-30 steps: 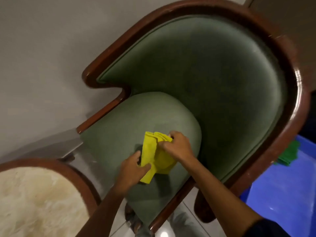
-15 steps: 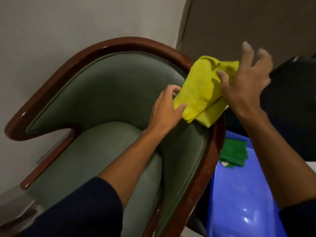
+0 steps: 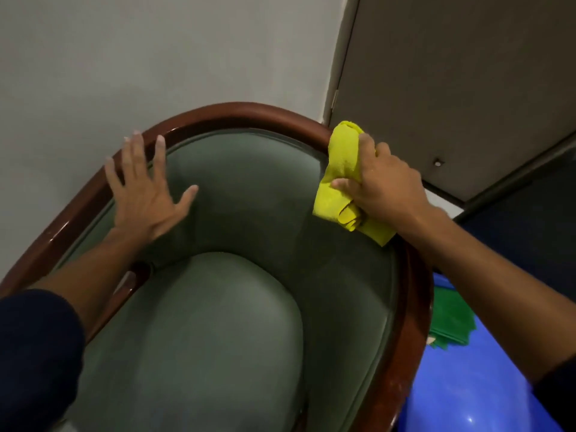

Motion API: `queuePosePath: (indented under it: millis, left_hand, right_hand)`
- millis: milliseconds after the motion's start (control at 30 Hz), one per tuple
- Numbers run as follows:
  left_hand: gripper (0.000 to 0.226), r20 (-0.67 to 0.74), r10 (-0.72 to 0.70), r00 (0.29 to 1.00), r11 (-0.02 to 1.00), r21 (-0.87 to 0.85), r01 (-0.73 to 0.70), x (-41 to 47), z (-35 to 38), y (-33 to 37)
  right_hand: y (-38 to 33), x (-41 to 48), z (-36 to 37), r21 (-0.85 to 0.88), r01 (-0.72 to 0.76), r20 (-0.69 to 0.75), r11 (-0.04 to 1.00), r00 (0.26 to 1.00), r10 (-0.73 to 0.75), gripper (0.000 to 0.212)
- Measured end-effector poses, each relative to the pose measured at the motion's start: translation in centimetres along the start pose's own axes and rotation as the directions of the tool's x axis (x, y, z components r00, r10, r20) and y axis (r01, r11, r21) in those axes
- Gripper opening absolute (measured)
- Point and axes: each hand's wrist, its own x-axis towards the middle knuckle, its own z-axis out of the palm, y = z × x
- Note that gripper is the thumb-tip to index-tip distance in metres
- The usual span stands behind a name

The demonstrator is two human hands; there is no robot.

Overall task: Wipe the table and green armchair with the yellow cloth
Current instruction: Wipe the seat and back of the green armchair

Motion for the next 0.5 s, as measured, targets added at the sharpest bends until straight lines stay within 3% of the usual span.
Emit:
queuePosePath:
  millis: [167,400,500]
  left_hand:
    - [0.101,-0.025,0.039,0.999,0.999,-0.003,-0.039,-0.1,0.2,-0.3]
    - [0.101,-0.011,0.069,0.998,0.998,-0.013,-0.069,-0.1,0.1,0.5]
    - [0.095,0.006,0.023,1.000,0.995,-0.102,-0.022,0.0,-1.6,1.6]
  right_hand:
    - [-3.5,5.3,-0.6,-0.033,0.168,0.026,0.985,0.986,-0.167,0.079]
    - [-9.9,12.1,1.0,-0.073,0.419,0.057,0.905,0.908,-0.416,0.078]
    - [-12.3,12.3,1.3,-0.134,0.505,-0.027,0.853,0.858,-0.512,0.068]
